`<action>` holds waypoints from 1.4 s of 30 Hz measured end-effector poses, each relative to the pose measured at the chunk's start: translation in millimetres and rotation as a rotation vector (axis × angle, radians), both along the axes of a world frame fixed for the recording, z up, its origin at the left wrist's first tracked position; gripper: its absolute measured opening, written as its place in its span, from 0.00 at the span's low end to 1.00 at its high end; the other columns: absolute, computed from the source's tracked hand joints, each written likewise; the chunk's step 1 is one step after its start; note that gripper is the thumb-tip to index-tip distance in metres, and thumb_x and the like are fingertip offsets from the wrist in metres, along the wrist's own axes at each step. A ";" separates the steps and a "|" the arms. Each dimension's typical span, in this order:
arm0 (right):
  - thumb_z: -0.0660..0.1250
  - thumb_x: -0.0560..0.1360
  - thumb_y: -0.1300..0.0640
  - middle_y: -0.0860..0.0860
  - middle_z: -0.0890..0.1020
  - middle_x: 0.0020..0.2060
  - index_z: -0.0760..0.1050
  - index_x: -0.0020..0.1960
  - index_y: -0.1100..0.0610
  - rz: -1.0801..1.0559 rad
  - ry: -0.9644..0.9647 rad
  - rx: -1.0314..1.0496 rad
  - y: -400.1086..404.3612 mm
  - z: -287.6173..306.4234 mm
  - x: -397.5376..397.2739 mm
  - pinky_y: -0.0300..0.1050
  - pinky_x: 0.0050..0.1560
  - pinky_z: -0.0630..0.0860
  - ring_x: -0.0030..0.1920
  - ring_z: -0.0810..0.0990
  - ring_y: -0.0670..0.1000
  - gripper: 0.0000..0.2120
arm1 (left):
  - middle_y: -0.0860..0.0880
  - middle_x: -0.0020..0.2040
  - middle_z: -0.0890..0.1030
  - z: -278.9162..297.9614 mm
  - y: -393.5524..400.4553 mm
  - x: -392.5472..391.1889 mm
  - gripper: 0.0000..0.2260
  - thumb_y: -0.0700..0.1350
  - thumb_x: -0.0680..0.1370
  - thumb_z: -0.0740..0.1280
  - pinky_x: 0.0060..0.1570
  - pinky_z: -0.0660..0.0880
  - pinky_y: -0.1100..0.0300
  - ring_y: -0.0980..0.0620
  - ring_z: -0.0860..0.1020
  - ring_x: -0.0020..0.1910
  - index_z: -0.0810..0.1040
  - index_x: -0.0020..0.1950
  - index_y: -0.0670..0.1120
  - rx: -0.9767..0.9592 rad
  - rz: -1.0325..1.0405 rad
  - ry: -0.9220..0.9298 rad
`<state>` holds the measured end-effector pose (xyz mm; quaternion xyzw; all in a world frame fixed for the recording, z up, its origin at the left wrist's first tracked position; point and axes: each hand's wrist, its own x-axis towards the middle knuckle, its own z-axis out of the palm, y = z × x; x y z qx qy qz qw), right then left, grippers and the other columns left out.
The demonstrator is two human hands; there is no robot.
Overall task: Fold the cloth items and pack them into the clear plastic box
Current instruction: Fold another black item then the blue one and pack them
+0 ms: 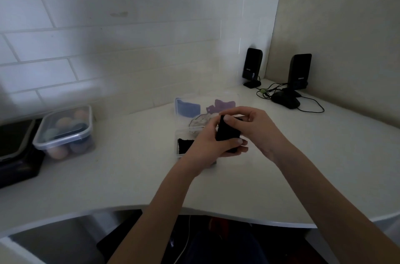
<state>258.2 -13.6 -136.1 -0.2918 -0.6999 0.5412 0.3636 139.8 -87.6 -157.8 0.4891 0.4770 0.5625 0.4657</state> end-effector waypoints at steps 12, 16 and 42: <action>0.67 0.73 0.68 0.51 0.83 0.43 0.78 0.52 0.64 0.059 -0.003 0.112 10.4 10.8 12.6 0.30 0.40 0.76 0.39 0.81 0.38 0.08 | 0.47 0.52 0.84 13.7 -0.7 -18.6 0.31 0.40 0.67 0.76 0.49 0.79 0.62 0.55 0.83 0.48 0.70 0.68 0.53 0.051 0.211 0.449; 0.69 0.71 0.68 0.50 0.83 0.41 0.80 0.50 0.60 -0.027 -0.050 0.247 13.2 5.8 2.4 0.28 0.36 0.74 0.35 0.80 0.36 0.08 | 0.47 0.50 0.84 17.5 4.2 -33.5 0.27 0.38 0.68 0.74 0.50 0.76 0.65 0.54 0.81 0.48 0.73 0.66 0.50 0.083 0.269 0.732; 0.70 0.72 0.60 0.50 0.80 0.35 0.77 0.41 0.55 0.464 -0.948 0.507 41.8 -0.5 -21.1 0.35 0.39 0.74 0.35 0.78 0.44 0.03 | 0.55 0.48 0.81 -16.8 -2.0 -63.0 0.15 0.35 0.70 0.67 0.60 0.72 0.50 0.55 0.75 0.49 0.80 0.52 0.52 -0.031 0.374 1.013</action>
